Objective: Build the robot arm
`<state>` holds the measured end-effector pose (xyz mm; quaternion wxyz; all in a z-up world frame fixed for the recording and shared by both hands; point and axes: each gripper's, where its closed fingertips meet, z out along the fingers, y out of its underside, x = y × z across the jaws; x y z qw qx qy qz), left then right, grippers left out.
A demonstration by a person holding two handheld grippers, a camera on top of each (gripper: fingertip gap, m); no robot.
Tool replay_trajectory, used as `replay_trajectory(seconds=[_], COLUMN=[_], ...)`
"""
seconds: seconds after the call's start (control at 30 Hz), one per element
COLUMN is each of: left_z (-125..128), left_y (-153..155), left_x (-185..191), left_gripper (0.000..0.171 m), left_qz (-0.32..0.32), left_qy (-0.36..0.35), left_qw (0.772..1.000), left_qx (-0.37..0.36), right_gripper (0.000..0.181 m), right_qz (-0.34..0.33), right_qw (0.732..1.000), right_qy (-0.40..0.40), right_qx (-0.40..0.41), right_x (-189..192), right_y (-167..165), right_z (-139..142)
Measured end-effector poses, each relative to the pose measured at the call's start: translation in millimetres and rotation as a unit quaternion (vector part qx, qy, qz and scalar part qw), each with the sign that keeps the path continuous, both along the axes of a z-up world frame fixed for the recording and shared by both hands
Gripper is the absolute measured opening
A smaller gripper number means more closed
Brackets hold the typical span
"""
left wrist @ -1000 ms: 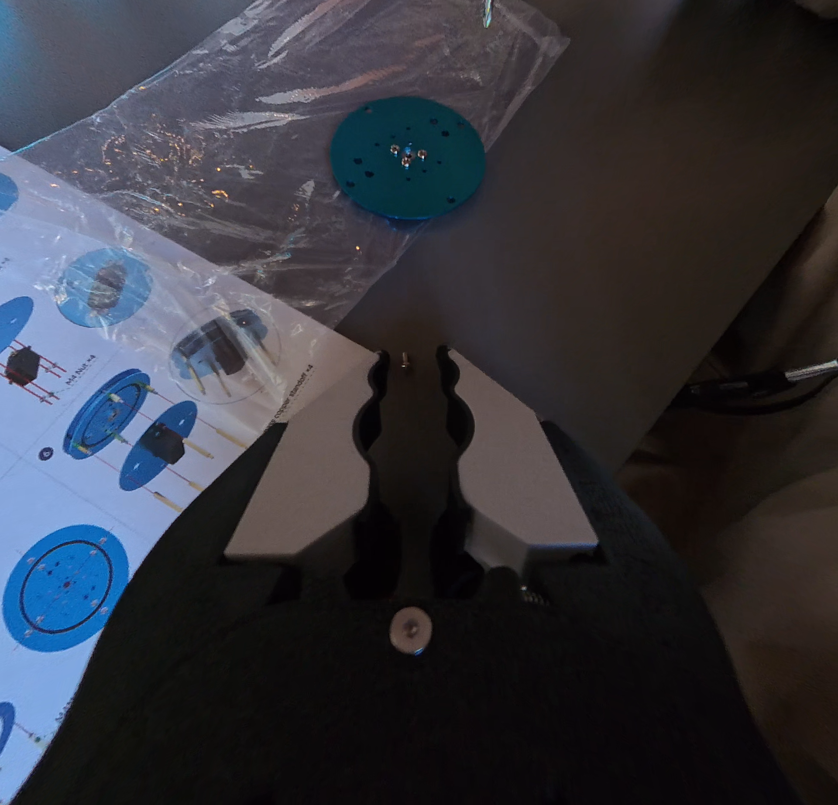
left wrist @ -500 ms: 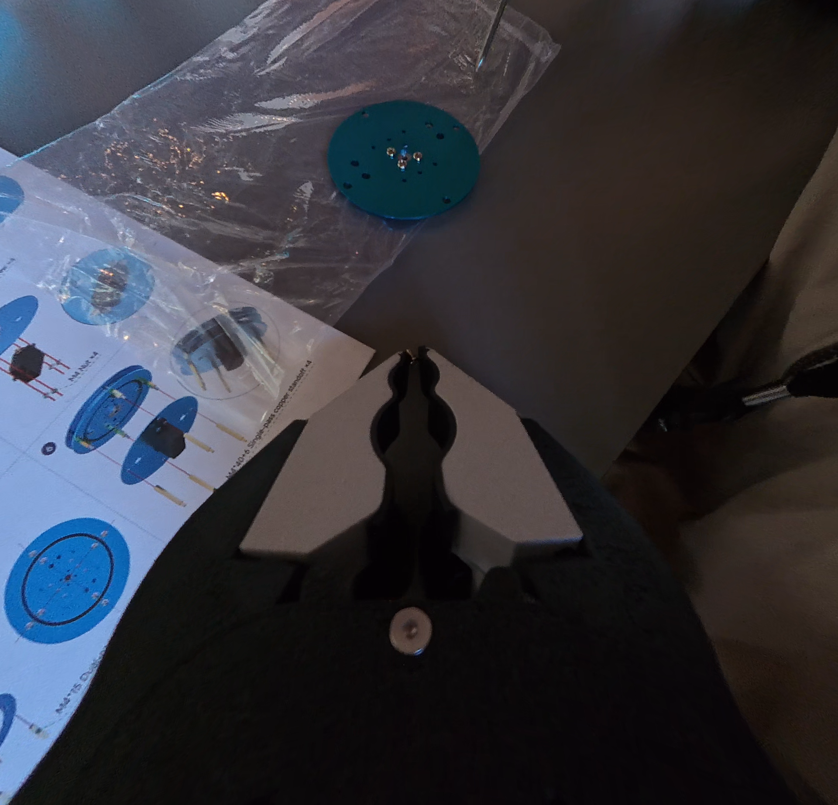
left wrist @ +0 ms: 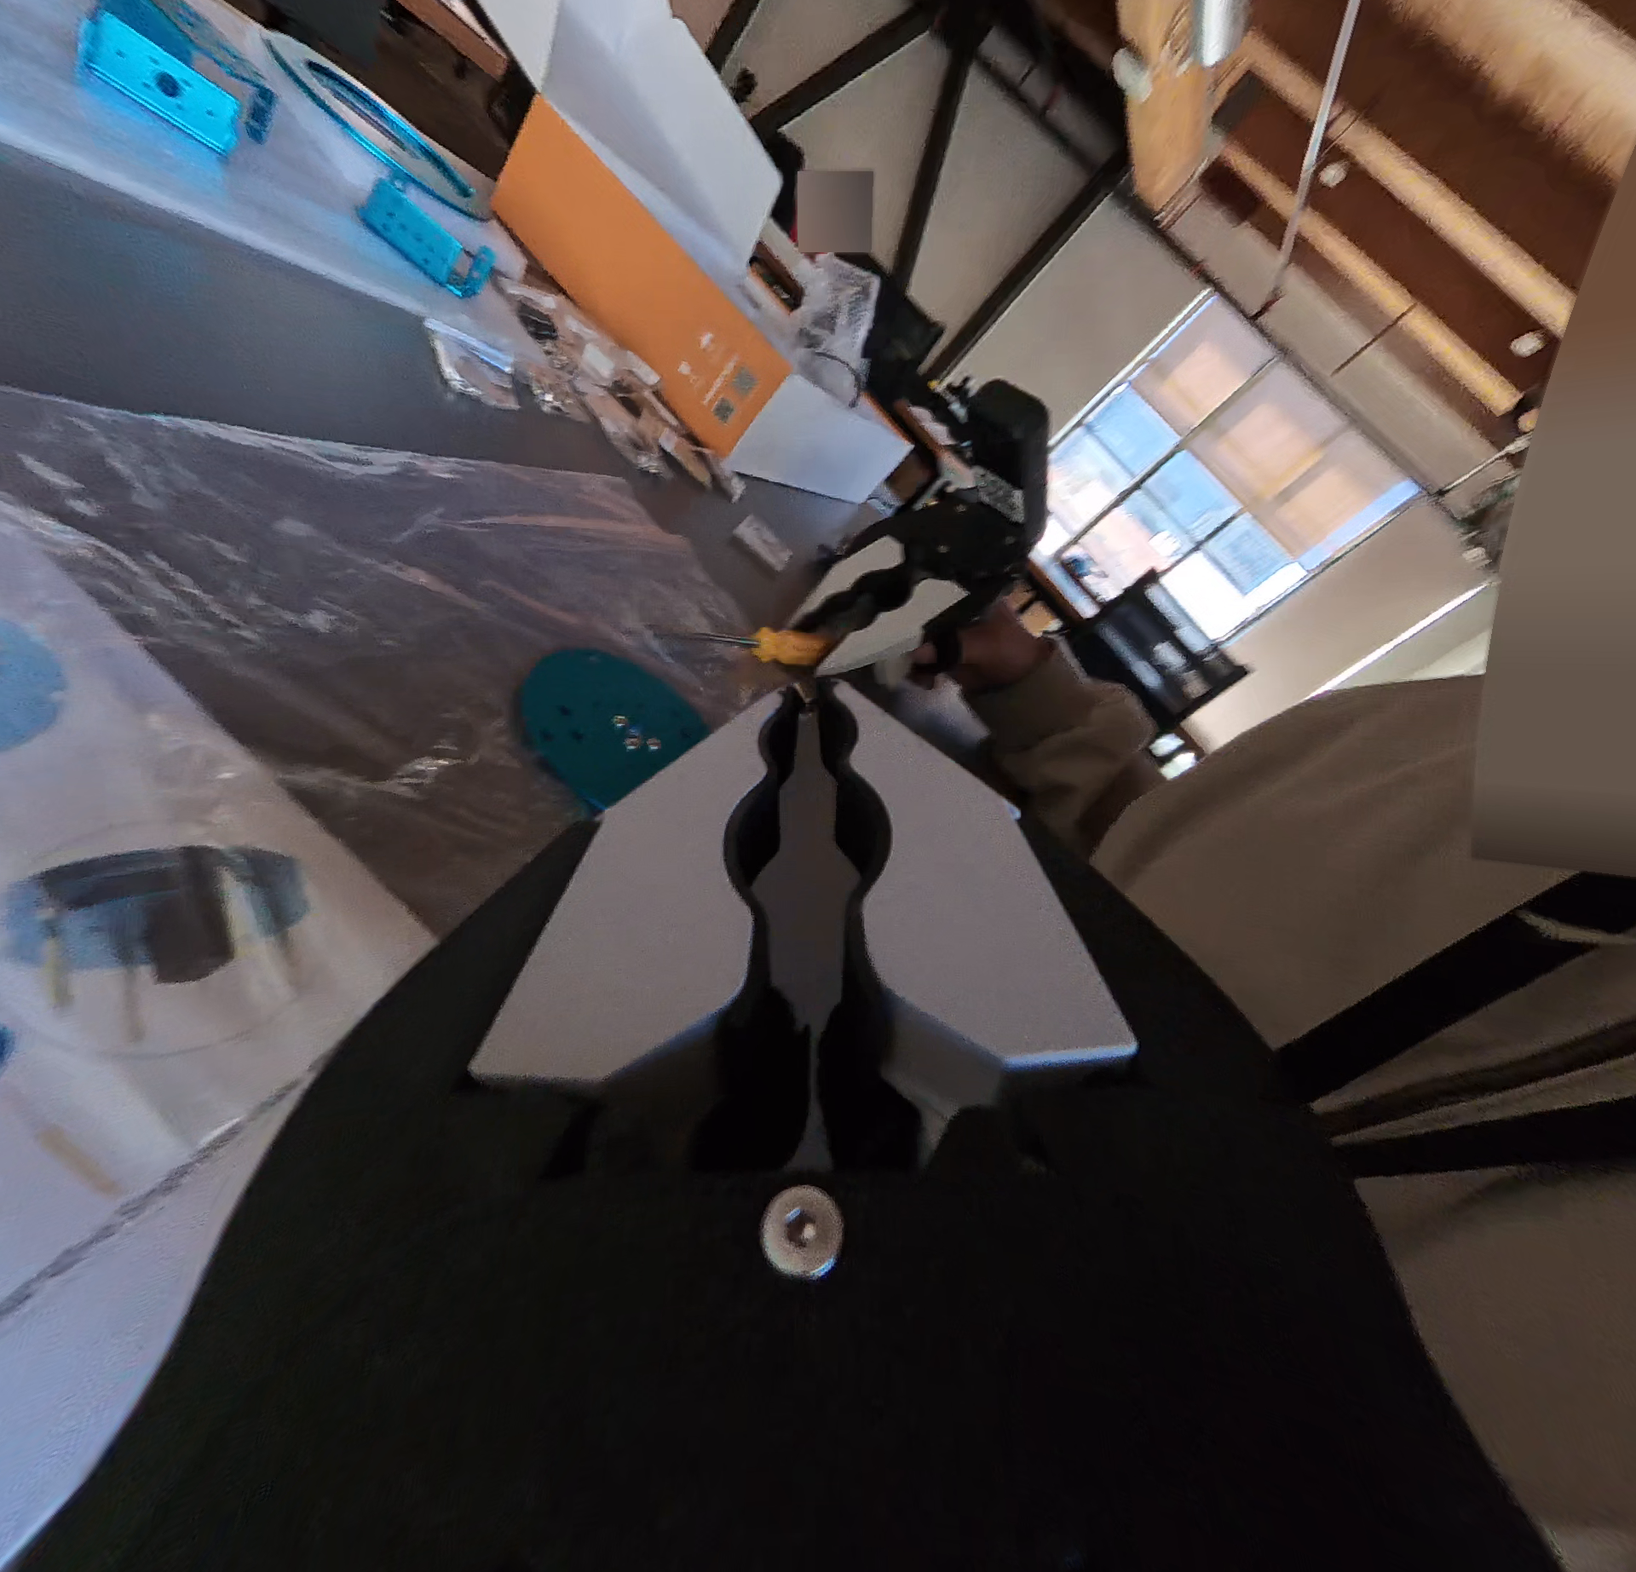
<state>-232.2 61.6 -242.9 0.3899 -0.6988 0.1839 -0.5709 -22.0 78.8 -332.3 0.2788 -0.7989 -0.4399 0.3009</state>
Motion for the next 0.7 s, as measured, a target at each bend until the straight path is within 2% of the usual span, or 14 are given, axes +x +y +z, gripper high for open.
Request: replay_trajectory(seconds=[0.07, 0.17, 0.27, 0.33, 0.37, 0.43, 0.53, 0.63, 0.7], left_z=[4, 14, 22, 29, 32, 38, 37, 38, 37], left_y=[-5, -14, -21, -29, -35, -46, -50, -53, -52], left_x=[6, 17, 30, 41, 46, 56, 66, 70, 72], left_gripper=[0.004, 0.004, 0.004, 0.003, 0.003, 0.004, 0.004, 0.004, 0.004], left_qz=[-0.026, -0.069, -0.11, -0.149, -0.171, -0.21, -0.216, -0.221, -0.217], left_qy=[-0.038, -0.088, -0.129, -0.155, -0.164, -0.179, -0.177, -0.183, -0.186], left_qw=[0.999, 0.992, 0.981, 0.969, 0.962, 0.95, 0.948, 0.945, 0.945], left_qx=[-0.028, -0.06, -0.096, -0.123, -0.133, -0.145, -0.153, -0.156, -0.159], right_gripper=[0.035, 0.035, 0.036, 0.035, 0.029, 0.029, 0.021, 0.013, 0.008], right_qz=[-0.011, -0.007, 0.088, 0.188, 0.228, 0.274, 0.311, 0.311, 0.313], right_qw=[1.0, 0.993, 0.964, 0.932, 0.92, 0.909, 0.9, 0.886, 0.886], right_qy=[0.001, 0.056, 0.139, 0.221, 0.241, 0.245, 0.238, 0.27, 0.256], right_qx=[0.015, 0.102, 0.209, 0.216, 0.209, 0.198, 0.193, 0.212, 0.226], right_x=[0, -13, -56, -93, -107, -127, -142, -144, -140], right_y=[6, 12, -8, -45, -59, -68, -67, -68, -67], right_z=[6, 47, 94, 116, 122, 124, 117, 120, 116])
